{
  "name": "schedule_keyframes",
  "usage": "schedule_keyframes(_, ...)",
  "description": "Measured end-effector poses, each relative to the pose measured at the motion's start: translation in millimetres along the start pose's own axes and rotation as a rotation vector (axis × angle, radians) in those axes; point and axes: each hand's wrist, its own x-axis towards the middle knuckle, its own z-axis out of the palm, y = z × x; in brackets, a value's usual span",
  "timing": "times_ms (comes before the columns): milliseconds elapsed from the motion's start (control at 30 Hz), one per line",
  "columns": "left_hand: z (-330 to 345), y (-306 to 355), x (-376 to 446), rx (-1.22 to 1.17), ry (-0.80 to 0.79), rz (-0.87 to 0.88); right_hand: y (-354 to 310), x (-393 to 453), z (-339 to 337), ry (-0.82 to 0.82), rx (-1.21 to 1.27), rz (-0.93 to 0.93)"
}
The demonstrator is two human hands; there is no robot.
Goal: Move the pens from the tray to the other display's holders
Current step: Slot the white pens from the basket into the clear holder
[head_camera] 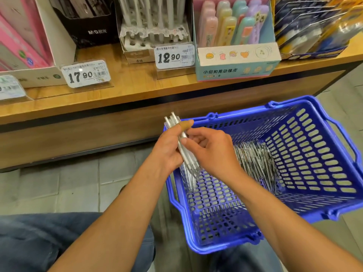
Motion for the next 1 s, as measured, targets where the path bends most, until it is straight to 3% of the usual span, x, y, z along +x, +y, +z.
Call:
schedule_keyframes(100,-5.2,4.0,3.9,0.028,0.044,0.020,16.5,11.6,-2.6,0.028,0.211,0.063)
schedule_keyframes(200,-9.4,7.9,6.2,-0.002,0.093,0.059,65.2,29.1,6.3,0.141,0.242,0.300)
schedule_keyframes(300,-11.0,10.4,4.7,-0.049,0.059,0.058,123.9,36.0,35.8,-0.070,0.041,0.549)
schedule_keyframes(400,-11.3,10.9,4.0,-0.076,0.040,0.065,165.0,28.7,70.6,-0.293,-0.143,0.678)
schedule_keyframes(533,-12.8,12.4,4.0,-0.090,0.022,0.057,186.6,22.2,106.4,-0.453,-0.416,0.696)
schedule_keyframes(700,-13.6,12.9,2.8,-0.075,0.015,0.072,188.9,20.9,117.6,-0.467,-0.512,0.663)
schedule_keyframes(900,-13.5,11.6,0.6,-0.021,0.050,0.075,189.2,15.1,100.9,-0.393,-0.432,0.684)
schedule_keyframes(1000,-12.6,10.7,0.3,0.024,0.083,0.074,177.6,13.2,75.3,-0.340,-0.280,0.649)
